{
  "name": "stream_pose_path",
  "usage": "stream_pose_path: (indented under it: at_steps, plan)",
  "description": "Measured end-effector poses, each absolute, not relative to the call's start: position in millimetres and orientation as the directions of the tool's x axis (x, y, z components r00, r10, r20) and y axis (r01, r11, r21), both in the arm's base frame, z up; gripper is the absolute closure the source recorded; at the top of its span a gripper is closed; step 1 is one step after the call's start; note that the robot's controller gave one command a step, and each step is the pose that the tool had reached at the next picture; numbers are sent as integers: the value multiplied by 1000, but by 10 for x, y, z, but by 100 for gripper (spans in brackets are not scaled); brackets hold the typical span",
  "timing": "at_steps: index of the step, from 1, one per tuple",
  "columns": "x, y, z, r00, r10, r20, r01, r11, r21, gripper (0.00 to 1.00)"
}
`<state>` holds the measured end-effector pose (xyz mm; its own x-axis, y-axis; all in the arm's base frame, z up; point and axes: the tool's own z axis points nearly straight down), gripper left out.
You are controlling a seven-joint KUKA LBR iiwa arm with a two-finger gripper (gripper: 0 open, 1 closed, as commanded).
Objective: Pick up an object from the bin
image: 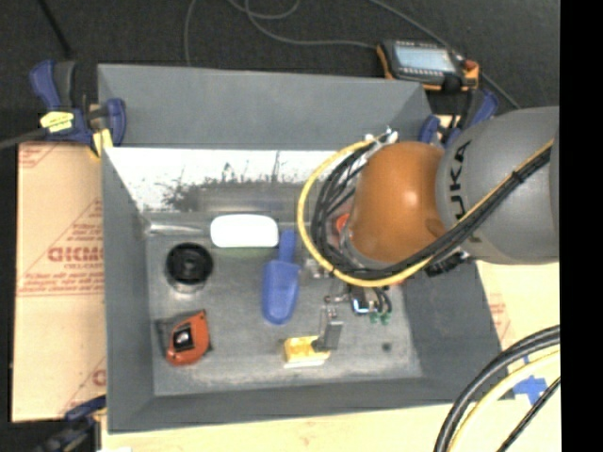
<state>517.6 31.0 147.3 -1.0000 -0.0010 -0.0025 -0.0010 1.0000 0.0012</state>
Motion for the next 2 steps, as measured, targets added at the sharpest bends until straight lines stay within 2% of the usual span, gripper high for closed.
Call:
stream_pose_path:
  at_steps: [1, 2]
  plan:
    - [5176, 311, 1473, -1000, -1, -3, -1, 1000, 1, 0]
    - [5608, 452, 1185, -999, -50, -10, -50, 999, -1, 0]
